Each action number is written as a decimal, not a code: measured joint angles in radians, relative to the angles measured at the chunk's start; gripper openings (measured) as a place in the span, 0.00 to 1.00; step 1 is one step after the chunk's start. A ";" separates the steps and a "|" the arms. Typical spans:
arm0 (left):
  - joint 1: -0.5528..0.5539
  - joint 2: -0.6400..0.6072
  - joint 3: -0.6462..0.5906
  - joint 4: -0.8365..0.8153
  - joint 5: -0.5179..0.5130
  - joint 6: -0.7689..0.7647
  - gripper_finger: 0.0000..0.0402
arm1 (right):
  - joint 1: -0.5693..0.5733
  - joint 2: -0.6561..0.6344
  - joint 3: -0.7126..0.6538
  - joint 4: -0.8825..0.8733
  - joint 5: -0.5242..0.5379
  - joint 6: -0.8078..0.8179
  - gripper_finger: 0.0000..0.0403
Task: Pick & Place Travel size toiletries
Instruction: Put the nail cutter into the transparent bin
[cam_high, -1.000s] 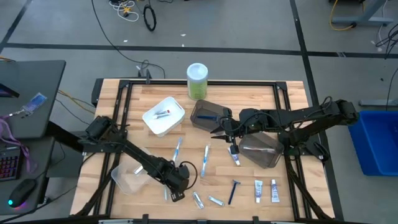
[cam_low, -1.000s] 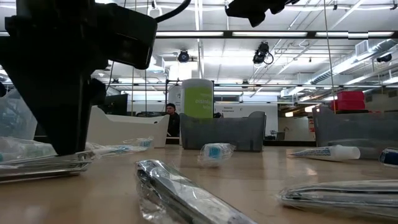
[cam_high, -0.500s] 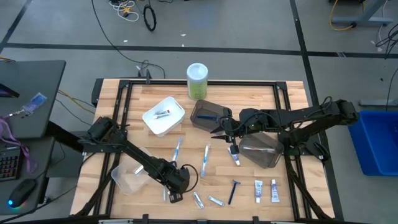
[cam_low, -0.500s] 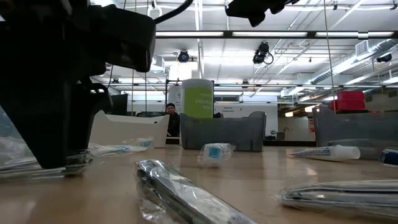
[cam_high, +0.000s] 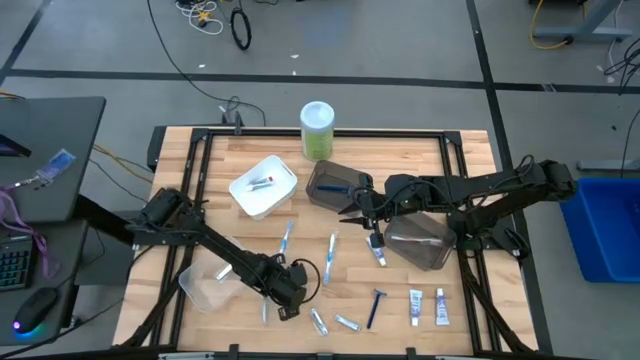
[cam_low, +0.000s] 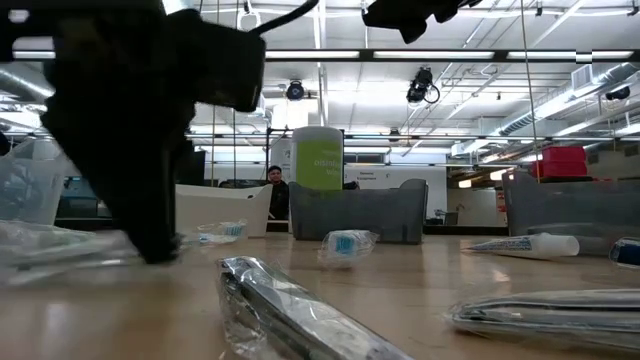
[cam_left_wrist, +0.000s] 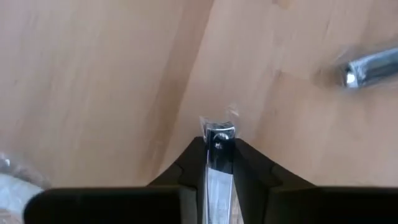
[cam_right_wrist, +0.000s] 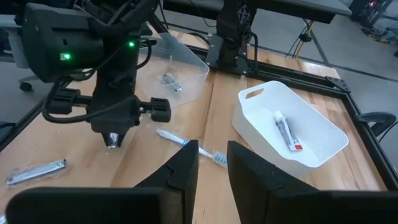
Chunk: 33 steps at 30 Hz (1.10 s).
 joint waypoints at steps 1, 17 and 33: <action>0.003 0.000 0.015 -0.011 -0.006 -0.006 0.15 | 0.000 0.000 0.000 0.000 0.000 0.000 0.23; 0.046 0.000 0.538 -0.983 -0.184 -0.178 0.16 | 0.000 0.000 0.000 0.000 0.000 0.000 0.24; -0.151 -0.115 0.426 -1.087 -0.147 -0.511 0.17 | 0.000 0.000 -0.001 -0.004 0.000 0.026 0.23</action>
